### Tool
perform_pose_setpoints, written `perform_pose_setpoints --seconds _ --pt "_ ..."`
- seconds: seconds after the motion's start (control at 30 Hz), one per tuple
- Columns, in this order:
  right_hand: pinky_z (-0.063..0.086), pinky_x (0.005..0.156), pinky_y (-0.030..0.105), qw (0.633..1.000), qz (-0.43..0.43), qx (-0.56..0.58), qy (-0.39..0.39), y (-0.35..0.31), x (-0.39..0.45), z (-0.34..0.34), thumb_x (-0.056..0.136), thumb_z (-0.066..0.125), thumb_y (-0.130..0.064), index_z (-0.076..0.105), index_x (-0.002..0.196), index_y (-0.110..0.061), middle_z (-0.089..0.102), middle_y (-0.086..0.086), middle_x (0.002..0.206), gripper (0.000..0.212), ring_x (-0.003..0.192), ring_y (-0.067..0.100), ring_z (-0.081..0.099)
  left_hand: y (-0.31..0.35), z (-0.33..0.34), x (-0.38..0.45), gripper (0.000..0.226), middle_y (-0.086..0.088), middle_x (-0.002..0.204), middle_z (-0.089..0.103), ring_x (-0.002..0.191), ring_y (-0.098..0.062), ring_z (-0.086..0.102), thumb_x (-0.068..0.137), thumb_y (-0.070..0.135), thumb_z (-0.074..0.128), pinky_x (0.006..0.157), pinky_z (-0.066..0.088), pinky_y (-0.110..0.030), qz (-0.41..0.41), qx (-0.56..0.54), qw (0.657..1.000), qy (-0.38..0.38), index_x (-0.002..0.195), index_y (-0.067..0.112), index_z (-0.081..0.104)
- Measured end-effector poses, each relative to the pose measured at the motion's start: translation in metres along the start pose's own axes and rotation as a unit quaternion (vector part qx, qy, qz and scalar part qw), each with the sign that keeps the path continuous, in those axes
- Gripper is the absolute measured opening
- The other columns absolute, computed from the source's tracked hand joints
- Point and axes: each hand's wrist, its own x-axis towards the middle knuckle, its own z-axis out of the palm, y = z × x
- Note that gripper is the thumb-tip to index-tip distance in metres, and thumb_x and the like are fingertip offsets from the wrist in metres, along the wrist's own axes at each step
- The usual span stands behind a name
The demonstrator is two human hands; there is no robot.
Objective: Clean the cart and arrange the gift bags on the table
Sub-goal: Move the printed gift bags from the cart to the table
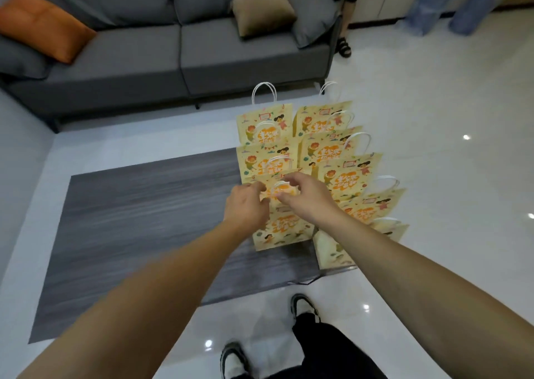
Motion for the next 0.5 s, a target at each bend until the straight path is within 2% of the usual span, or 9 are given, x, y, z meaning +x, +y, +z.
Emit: perform_pose_setpoints --seconds 0.13,0.27,0.37,0.5 --pt "0.049 0.097 0.036 0.998 0.024 -0.029 0.041 0.003 -0.044 -0.013 0.091 0.068 -0.042 0.055 0.139 -0.025 0.057 0.001 0.138 0.052 0.119 0.021 0.057 0.011 -0.023 -0.014 0.037 -0.009 0.129 0.065 0.118 -0.03 0.058 0.097 0.032 0.058 0.098 0.05 -0.044 0.053 -0.006 0.998 0.031 0.13 0.018 0.064" --pt "0.046 0.097 0.034 0.991 0.08 -0.042 0.094 0.025 -0.111 -0.023 0.09 0.07 -0.045 0.054 0.141 -0.024 0.058 0.001 0.138 0.058 0.121 0.021 0.057 0.034 -0.031 -0.035 0.038 -0.009 0.127 0.065 0.116 -0.032 0.057 0.097 0.033 0.056 0.095 0.05 -0.046 0.142 0.003 0.99 0.017 0.131 0.018 0.062" --pt "0.048 0.1 0.036 0.983 0.132 -0.022 0.126 0.045 -0.16 -0.028 0.09 0.07 -0.043 0.054 0.141 -0.021 0.059 0.003 0.138 0.058 0.121 0.023 0.059 0.056 -0.025 -0.053 0.038 -0.01 0.123 0.067 0.107 -0.033 0.062 0.096 0.034 0.055 0.091 0.053 -0.046 0.191 -0.002 0.982 0.006 0.129 0.017 0.063" --pt "0.046 0.1 0.035 0.971 0.169 0.005 0.167 0.067 -0.219 -0.038 0.089 0.071 -0.041 0.055 0.141 -0.021 0.059 0.003 0.138 0.057 0.123 0.023 0.056 0.096 -0.014 -0.094 0.04 -0.01 0.123 0.066 0.118 -0.033 0.055 0.096 0.037 0.054 0.097 0.049 -0.047 0.268 0.032 0.963 -0.025 0.131 0.018 0.062"
